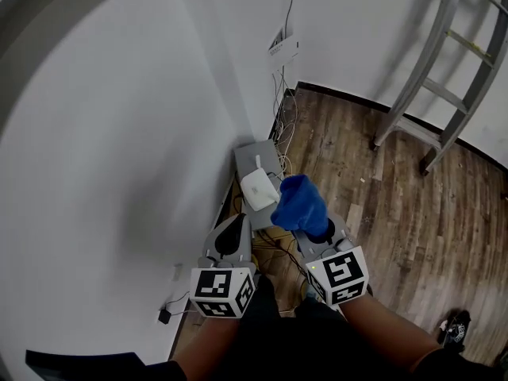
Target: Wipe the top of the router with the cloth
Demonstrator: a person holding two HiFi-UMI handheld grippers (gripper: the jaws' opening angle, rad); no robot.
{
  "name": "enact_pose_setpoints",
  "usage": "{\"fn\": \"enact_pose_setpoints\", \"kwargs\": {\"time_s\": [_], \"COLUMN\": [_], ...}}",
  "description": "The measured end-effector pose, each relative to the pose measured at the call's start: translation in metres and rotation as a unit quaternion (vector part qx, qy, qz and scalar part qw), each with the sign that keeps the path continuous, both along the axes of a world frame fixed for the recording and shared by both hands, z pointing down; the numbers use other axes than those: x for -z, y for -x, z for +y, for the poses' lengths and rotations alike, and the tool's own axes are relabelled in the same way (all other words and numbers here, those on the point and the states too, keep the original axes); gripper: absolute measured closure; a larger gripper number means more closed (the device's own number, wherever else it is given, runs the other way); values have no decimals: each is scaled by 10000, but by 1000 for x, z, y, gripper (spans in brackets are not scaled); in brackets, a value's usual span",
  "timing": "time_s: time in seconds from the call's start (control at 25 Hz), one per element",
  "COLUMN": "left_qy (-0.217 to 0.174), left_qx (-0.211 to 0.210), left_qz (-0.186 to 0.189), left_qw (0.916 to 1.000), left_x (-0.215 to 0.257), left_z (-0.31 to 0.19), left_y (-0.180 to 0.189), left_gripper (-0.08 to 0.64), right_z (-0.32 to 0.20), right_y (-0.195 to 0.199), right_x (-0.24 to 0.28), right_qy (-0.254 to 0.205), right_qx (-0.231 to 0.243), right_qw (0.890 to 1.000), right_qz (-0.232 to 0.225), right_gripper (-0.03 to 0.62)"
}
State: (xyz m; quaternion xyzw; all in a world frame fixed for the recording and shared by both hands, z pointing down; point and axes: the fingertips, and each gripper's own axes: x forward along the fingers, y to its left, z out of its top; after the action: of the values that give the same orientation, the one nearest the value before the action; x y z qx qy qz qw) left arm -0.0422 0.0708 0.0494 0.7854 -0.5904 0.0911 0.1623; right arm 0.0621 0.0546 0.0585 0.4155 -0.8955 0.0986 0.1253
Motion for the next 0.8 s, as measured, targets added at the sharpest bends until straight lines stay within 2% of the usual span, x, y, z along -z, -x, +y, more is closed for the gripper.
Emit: {"fn": "enact_pose_setpoints", "kwargs": {"time_s": [0.2,0.32,0.52,0.64,0.8], "left_qy": [-100,-86,66,175,406], "left_qx": [-586,-764,-769,-709,-463], "left_qz": [-122,-156,-194,-247,-113], "left_qw": [9982,9969,9968,9970,9980], "left_x": [-36,-72,-150,-220,-313], "left_z": [-71,-118,-171,-198,-212], "left_y": [53,77,100,111,129], "left_gripper": [560,560,560,560,560], "right_z": [-60,-98,-148,-174,-191], "right_y": [74,108,140,157,176], "right_x": [-44,-87,-178,-257,-351], "right_qy": [3,114,384,672,962], "right_qx": [-312,-518,-1011,-1157,-1218], "right_qw": [9991,9980,9938,9908,9874], "right_qz": [279,346,265,213,318], "right_gripper": [491,491,492,492,492]}}
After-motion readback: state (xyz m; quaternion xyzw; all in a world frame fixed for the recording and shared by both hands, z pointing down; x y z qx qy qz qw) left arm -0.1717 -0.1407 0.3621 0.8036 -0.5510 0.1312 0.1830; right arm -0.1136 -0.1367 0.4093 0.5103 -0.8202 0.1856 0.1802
